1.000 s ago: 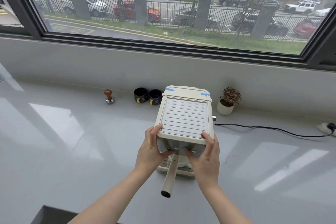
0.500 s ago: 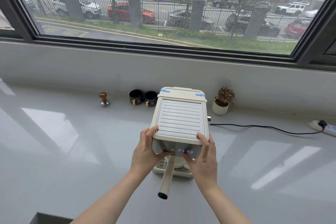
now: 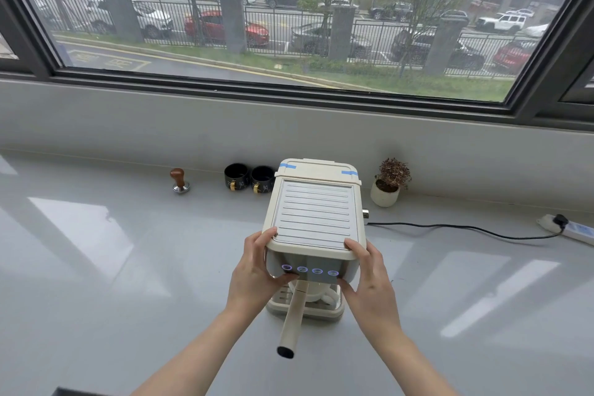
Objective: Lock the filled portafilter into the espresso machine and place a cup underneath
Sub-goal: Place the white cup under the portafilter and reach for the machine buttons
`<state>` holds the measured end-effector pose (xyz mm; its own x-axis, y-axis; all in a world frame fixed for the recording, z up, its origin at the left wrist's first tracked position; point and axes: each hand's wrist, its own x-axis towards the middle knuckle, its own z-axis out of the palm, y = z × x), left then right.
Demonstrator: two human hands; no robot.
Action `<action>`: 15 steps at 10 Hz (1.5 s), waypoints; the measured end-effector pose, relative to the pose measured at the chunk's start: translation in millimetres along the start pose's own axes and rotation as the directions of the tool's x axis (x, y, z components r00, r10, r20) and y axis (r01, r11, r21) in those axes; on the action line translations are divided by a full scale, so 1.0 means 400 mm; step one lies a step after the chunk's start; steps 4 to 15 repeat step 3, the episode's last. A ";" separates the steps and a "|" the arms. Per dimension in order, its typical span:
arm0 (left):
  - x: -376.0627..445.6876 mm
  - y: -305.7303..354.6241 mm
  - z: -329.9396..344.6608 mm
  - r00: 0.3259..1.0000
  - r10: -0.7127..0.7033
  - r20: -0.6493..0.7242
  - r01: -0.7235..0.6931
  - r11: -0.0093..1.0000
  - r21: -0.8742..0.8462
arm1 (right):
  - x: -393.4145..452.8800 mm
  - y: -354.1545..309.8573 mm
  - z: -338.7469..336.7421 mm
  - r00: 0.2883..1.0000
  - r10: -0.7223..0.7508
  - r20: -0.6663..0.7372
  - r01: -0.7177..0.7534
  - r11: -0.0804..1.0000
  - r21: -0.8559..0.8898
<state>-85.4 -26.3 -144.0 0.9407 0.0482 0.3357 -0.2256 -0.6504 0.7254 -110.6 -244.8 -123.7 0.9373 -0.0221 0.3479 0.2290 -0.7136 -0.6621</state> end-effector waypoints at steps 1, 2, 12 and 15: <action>0.001 0.000 -0.001 1.000 0.004 0.004 -0.004 1.000 0.023 | 0.003 -0.006 -0.016 1.000 -0.006 0.009 0.006 1.000 -0.011; 0.001 -0.003 0.001 1.000 0.017 -0.006 -0.016 1.000 0.024 | 0.003 -0.011 -0.019 0.999 0.021 0.031 -0.021 1.000 -0.001; -0.002 0.009 -0.004 1.000 0.016 0.007 -0.016 1.000 0.024 | 0.026 -0.062 -0.067 0.996 -0.019 -0.083 0.024 0.998 0.051; -0.002 0.009 -0.004 1.000 0.016 0.007 -0.016 1.000 0.024 | 0.026 -0.062 -0.067 0.996 -0.019 -0.083 0.024 0.998 0.051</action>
